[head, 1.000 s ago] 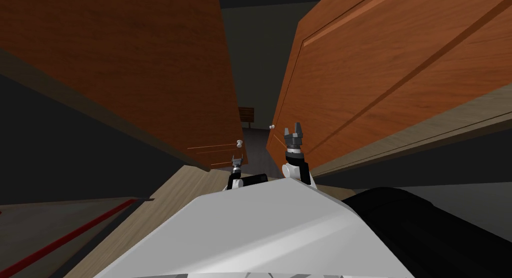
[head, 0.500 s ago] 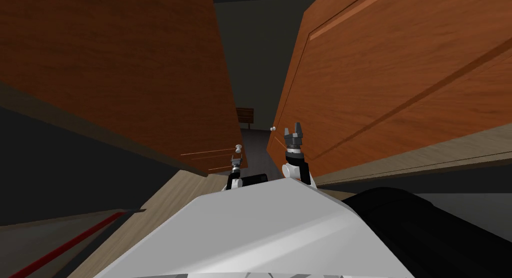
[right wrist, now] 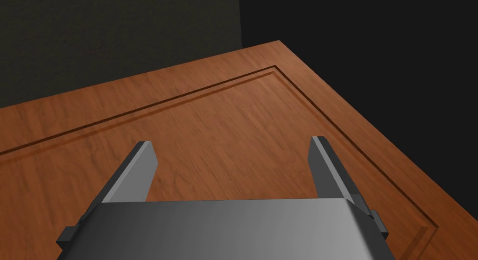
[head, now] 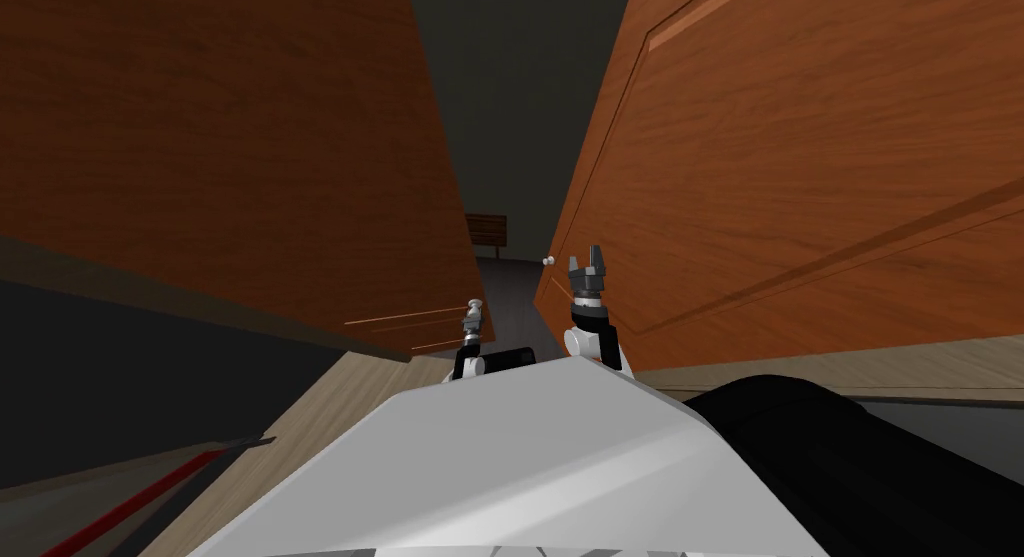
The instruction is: Push the door open
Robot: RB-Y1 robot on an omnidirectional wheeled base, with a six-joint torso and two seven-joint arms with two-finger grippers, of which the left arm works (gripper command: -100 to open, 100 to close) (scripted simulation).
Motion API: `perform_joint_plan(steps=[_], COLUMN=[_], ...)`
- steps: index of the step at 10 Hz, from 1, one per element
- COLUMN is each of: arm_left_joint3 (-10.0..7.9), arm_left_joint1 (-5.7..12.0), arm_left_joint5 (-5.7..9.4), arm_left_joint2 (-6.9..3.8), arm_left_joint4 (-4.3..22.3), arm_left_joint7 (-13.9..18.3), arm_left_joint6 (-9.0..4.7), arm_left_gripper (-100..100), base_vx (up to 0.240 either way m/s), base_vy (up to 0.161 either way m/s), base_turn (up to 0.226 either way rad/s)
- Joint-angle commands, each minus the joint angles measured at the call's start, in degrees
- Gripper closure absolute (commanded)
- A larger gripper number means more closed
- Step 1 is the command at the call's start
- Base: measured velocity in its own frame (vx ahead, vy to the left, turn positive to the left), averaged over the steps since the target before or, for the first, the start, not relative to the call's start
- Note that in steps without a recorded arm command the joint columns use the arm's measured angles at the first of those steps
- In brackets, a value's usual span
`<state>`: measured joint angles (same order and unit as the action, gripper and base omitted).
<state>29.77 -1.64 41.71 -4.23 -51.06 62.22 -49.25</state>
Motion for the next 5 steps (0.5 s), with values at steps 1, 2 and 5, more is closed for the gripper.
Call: perform_joint_plan(steps=[1, 2, 5], arm_left_joint3=[-0.08, -0.08, -0.08], arm_left_joint1=[-0.06, -0.06, -0.06], arm_left_joint5=[0.03, 0.03, 0.03], arm_left_joint2=[-0.09, -0.09, -0.09], arm_left_joint4=[0.02, 0.02, 0.02], arm_left_joint7=[-0.01, -0.01, -0.01], arm_left_joint6=[-0.03, -0.03, -0.03], arm_left_gripper=[100, 100, 100], base_vx=[-0.031, -0.025, -0.009], base_vy=[-0.003, 0.001, 0.001], base_turn=[-0.003, 0.000, 0.000])
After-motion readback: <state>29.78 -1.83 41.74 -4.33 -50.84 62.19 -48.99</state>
